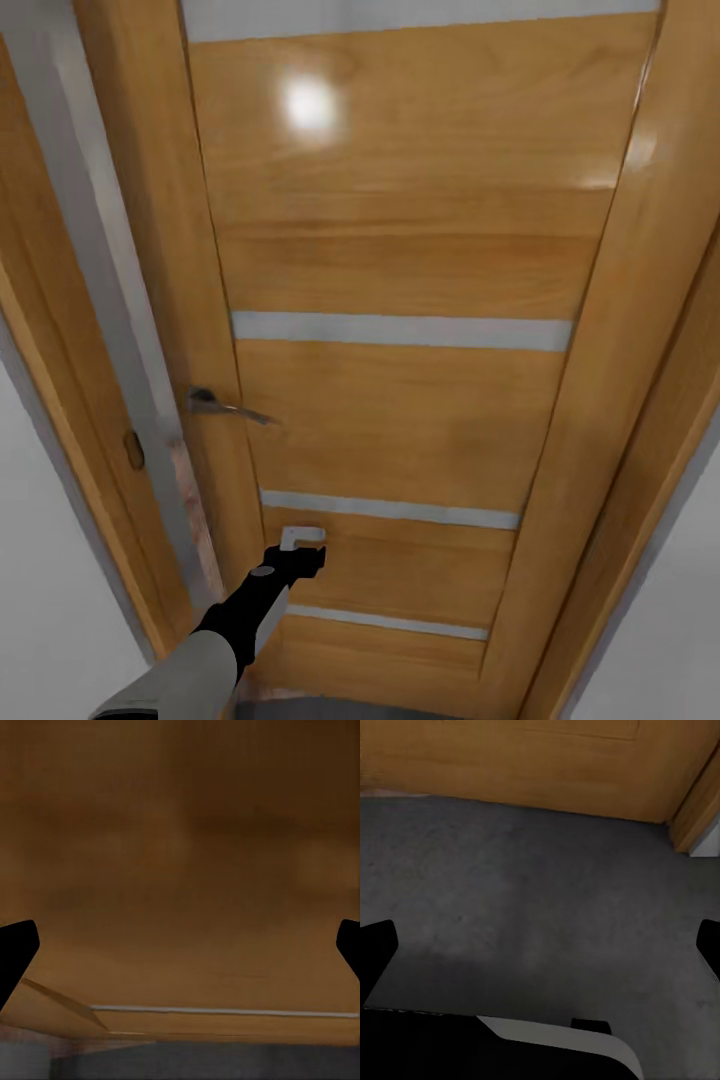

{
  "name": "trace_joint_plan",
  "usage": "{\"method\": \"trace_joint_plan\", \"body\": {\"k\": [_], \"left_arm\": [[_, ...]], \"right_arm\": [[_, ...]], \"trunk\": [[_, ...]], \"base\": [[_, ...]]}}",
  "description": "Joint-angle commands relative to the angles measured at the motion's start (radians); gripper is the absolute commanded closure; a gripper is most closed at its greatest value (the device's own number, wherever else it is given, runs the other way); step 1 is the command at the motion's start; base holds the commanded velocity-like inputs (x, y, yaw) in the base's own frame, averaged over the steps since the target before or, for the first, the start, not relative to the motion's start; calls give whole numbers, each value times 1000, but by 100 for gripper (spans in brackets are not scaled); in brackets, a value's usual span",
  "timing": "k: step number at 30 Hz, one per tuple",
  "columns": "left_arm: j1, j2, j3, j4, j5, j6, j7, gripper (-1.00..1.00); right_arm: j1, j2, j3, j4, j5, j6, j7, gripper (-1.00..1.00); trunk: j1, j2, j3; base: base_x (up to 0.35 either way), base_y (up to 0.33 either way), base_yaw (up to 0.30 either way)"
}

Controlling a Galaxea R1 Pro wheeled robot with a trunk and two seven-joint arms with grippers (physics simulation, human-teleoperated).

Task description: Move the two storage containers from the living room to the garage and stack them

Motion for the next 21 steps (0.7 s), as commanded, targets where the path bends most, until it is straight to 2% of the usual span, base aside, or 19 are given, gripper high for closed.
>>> {"method": "trace_joint_plan", "body": {"k": [1,15,21], "left_arm": [[0,-1,7,-3,-10,5,-1,-100],[0,-1,7,-3,-10,5,-1,-100],[0,-1,7,-2,-10,2,-1,-100]], "right_arm": [[-1,0,0,1,2,-4,1,-100],[-1,0,0,1,2,-2,1,-100],[-1,0,0,-8,2,-4,2,-100]], "trunk": [[1,0,-1],[1,0,-1],[1,0,-1]], "base": [[328,0,0],[328,0,0],[79,0,0]]}}
